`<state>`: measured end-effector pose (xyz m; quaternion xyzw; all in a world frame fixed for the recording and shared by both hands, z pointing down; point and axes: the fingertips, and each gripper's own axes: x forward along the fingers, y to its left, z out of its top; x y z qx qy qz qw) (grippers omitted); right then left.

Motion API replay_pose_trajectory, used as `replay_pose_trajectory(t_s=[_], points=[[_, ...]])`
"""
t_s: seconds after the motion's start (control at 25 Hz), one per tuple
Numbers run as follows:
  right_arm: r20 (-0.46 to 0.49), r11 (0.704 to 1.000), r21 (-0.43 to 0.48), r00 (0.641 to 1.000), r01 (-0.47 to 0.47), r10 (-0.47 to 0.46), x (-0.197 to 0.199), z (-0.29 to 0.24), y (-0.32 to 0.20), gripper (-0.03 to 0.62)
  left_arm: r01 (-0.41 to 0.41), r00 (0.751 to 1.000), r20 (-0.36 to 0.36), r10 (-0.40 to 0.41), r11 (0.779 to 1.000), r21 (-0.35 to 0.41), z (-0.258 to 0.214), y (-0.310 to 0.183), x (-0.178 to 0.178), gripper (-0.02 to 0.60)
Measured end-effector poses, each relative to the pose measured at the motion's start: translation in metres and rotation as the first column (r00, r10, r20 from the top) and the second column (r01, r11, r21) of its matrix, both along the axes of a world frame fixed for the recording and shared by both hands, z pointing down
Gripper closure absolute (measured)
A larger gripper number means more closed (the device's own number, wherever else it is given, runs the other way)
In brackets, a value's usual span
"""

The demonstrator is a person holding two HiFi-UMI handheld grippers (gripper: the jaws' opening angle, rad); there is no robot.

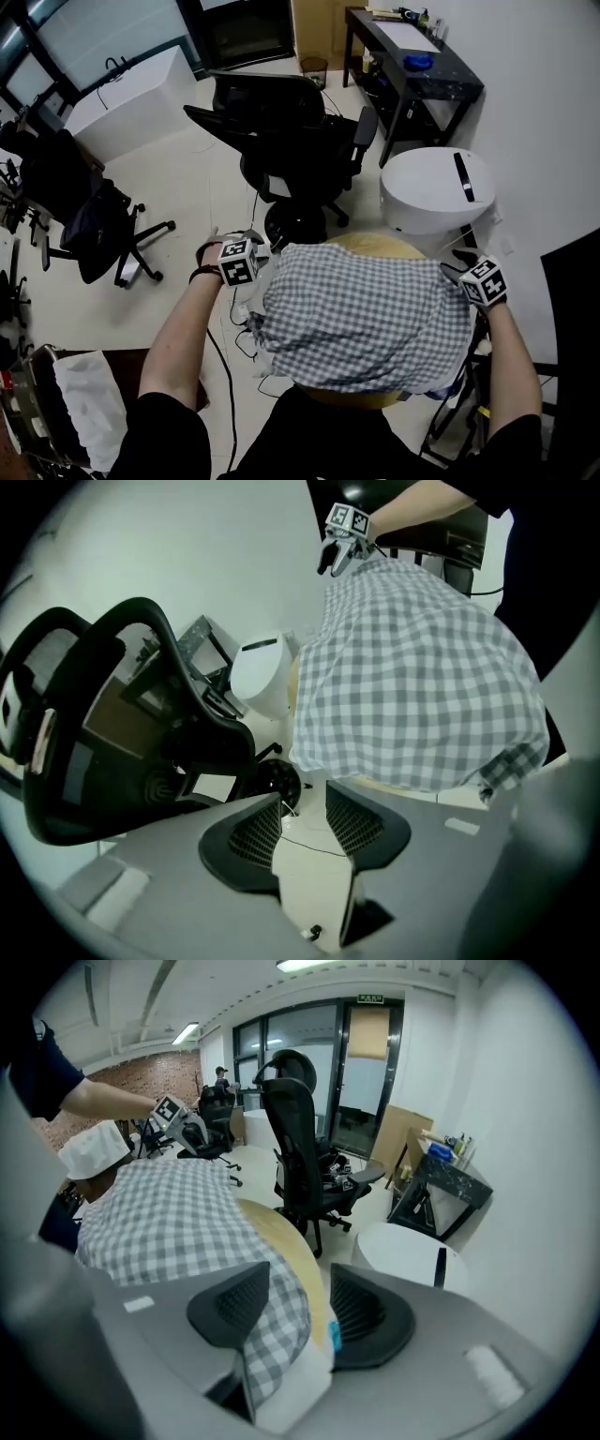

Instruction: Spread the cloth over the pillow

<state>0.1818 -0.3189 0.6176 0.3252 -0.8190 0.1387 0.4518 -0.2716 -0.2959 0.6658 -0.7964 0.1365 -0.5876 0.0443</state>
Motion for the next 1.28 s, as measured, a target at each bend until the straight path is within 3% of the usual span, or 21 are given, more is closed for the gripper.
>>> replay_pose_trajectory(t_s=[0.24, 0.48, 0.76, 0.88, 0.96, 1.08, 1.28], points=[[0.040, 0.988, 0.155, 0.999, -0.013, 0.007, -0.016, -0.057, 0.009, 0.381, -0.016, 0.997, -0.068, 0.020, 0.998, 0.061, -0.025, 0.061, -0.016, 0.443], [0.042, 0.942, 0.308, 0.988, 0.130, -0.150, -0.090, -0.111, 0.066, 0.382, -0.074, 0.996, -0.040, 0.076, 0.995, 0.068, -0.018, 0.151, -0.026, 0.443], [0.093, 0.859, 0.379, 0.909, 0.344, -0.405, -0.187, -0.139, 0.167, 0.382, -0.030, 0.999, -0.020, 0.031, 0.996, 0.078, -0.007, 0.225, -0.018, 0.442], [0.119, 0.827, 0.406, 0.875, 0.388, -0.469, -0.212, -0.149, 0.200, 0.382, -0.042, 0.999, 0.004, 0.042, 0.991, 0.124, -0.003, 0.238, -0.005, 0.442], [0.117, 0.813, 0.413, 0.862, 0.410, -0.494, -0.220, -0.149, 0.220, 0.382, -0.047, 0.999, 0.026, 0.044, 0.986, 0.158, 0.002, 0.241, 0.002, 0.399], [0.100, 0.816, 0.392, 0.862, 0.426, -0.498, -0.224, -0.136, 0.249, 0.382, -0.051, 0.998, 0.050, 0.041, 0.978, 0.204, 0.009, 0.239, 0.009, 0.372], [0.074, 0.861, 0.351, 0.906, 0.368, -0.417, -0.222, -0.102, 0.293, 0.382, -0.032, 0.999, 0.046, 0.018, 0.949, 0.313, 0.023, 0.232, 0.010, 0.362]])
